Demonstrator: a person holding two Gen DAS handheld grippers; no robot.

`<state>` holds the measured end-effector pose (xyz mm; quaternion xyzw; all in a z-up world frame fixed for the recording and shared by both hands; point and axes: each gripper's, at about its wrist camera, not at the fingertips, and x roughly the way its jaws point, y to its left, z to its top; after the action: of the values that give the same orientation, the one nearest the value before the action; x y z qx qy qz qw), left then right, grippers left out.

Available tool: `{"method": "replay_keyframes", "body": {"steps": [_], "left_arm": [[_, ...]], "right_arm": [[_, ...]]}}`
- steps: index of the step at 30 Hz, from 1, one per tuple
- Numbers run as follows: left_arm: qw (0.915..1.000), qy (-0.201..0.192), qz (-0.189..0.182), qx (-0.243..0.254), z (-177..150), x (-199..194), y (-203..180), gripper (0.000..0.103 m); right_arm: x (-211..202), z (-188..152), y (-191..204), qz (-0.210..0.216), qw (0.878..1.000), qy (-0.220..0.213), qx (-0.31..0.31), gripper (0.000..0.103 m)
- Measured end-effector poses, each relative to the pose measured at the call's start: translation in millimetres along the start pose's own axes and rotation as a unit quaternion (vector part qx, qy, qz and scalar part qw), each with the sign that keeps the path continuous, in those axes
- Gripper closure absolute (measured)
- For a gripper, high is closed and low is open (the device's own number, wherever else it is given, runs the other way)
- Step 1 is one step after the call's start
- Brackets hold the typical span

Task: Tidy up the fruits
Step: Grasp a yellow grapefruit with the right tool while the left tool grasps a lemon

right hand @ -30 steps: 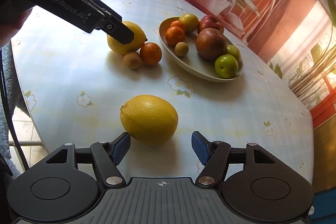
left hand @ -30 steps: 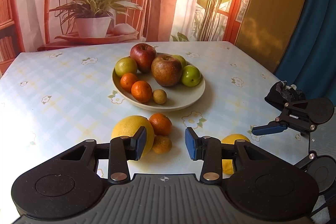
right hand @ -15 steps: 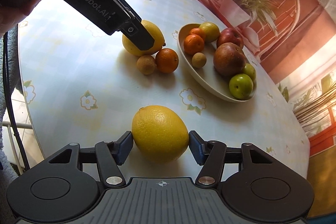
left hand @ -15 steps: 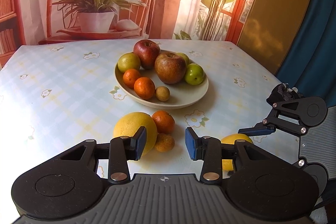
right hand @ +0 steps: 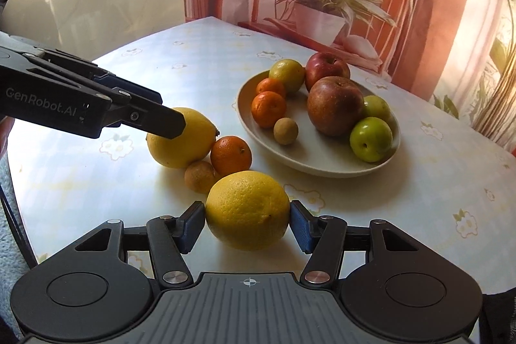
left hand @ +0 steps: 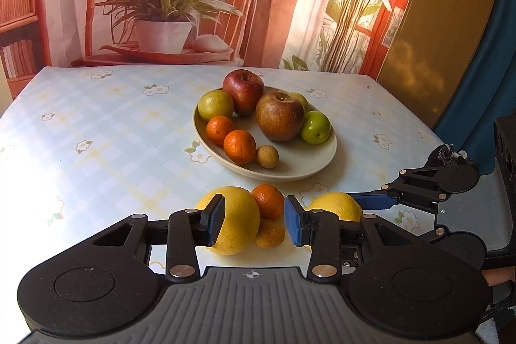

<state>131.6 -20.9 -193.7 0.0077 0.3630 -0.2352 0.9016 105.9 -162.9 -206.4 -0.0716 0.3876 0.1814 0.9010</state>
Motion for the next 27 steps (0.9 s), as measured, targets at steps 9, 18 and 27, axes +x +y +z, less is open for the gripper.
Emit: {"method": "replay_keyframes", "body": {"steps": [9, 18, 27], "left_arm": [[0.9989, 0.022, -0.029, 0.031, 4.1, 19.3, -23.4, 0.061], [0.994, 0.055, -0.084, 0.043, -1.3, 36.8, -44.4, 0.061], [0.9899, 0.062, -0.104, 0.074, 6.1, 45.4, -62.7, 0.061]], "right_arm": [[-10.7, -19.0, -10.4, 0.019, 0.999, -0.015, 0.033, 0.05], [-23.8, -38.8, -15.6, 0.028, 0.997, -0.023, 0.07, 0.05], [-37.1, -39.8, -16.5, 0.008, 0.998, -0.024, 0.056, 0.05]]}}
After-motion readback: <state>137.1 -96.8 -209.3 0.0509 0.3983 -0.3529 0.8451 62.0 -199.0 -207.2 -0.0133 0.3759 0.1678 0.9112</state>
